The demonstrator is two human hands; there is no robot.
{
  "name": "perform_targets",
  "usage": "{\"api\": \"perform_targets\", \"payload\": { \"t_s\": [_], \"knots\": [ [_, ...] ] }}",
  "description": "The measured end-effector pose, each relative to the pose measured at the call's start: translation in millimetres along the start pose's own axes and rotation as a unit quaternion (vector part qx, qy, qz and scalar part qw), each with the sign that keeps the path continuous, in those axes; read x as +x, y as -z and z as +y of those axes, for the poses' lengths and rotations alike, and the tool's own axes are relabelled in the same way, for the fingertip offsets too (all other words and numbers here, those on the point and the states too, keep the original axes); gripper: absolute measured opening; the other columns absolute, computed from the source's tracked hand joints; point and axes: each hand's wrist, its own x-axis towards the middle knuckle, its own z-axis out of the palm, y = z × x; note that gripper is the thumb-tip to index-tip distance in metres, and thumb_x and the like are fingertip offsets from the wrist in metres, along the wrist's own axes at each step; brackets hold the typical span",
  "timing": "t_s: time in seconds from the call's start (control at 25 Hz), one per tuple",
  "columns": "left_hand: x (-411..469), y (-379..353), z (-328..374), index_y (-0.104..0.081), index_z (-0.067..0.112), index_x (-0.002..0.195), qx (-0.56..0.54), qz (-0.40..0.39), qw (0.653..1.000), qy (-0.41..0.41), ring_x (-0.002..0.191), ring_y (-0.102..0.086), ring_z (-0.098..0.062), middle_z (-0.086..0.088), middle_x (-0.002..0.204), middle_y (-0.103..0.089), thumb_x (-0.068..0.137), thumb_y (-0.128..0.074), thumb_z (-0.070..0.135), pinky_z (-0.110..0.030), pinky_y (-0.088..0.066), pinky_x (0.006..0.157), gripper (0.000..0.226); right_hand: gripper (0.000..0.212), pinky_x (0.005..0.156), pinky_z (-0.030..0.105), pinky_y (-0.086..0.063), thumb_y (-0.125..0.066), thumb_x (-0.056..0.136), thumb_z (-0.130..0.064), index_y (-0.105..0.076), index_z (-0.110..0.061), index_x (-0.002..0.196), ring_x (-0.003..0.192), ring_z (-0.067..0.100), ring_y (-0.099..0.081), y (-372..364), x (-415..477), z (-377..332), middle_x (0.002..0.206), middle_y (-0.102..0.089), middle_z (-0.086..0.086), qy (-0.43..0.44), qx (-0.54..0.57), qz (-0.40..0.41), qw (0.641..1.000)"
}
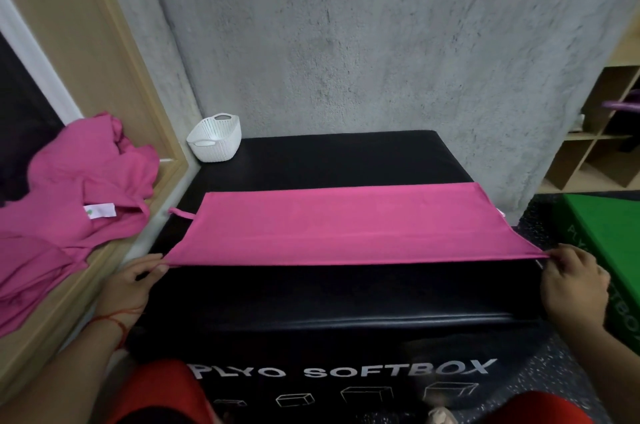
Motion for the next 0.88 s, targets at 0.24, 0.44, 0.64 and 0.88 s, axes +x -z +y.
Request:
{"api": "perform_targets", "payload": {
  "t_s": [0.24, 0.44, 0.64, 0.88],
  "knots": [
    [-11.8, 28.0, 28.0, -0.076, 0.006, 0.104, -0.002, 0.036, 0.999, -0.032, 0.111, -0.062, -0.025, -0.01, 0.11, -0.071, 0.096, -0.07, 0.003, -0.026, -0.04, 0.103, 0.011, 0.041, 0.105, 0.059, -0.041, -0.041, 0.096, -0.038, -0.069, -0.015, 0.115, 0.125, 0.038, -0.045, 25.5, -4.5, -10.5, 0.132, -0.059, 0.012, 0.055, 0.032, 0.052, 0.997],
    [13.0, 17.3, 63.7, -0.073, 0.018, 0.098, 0.046, 0.075, 0.996, 0.004, 0.093, -0.06, -0.027, -0.01, 0.093, -0.068, 0.1, -0.068, 0.023, -0.033, -0.039, 0.085, 0.008, 0.039, 0.096, 0.054, -0.048, -0.044, 0.098, -0.032, -0.069, -0.01, 0.118, 0.111, 0.04, -0.056, 21.1, 30.6, -46.8, 0.116, -0.068, 0.02, 0.037, 0.064, 0.048, 0.996],
    [69.1, -13.7, 77.8, -0.071, 0.009, 0.103, 0.015, 0.075, 0.997, 0.026, 0.092, -0.06, -0.031, -0.019, 0.1, -0.068, 0.102, -0.061, 0.019, -0.035, -0.038, 0.081, 0.014, 0.036, 0.089, 0.052, -0.055, -0.047, 0.098, -0.036, -0.066, -0.016, 0.12, 0.096, 0.037, -0.067, -3.0, 74.9, -75.3, 0.107, -0.073, 0.017, 0.007, 0.105, 0.035, 0.994],
    [158.6, -67.0, 73.5, -0.059, 0.017, 0.071, 0.191, 0.093, 0.977, -0.004, 0.071, -0.057, -0.037, -0.018, 0.076, -0.063, 0.085, -0.033, 0.03, -0.039, -0.042, 0.067, 0.033, 0.028, 0.09, 0.052, -0.052, -0.05, 0.1, -0.023, -0.067, -0.011, 0.119, 0.1, 0.044, -0.066, -67.5, 133.8, -103.6, 0.11, -0.071, 0.023, -0.006, 0.052, 0.01, 0.999]
  ]
}}
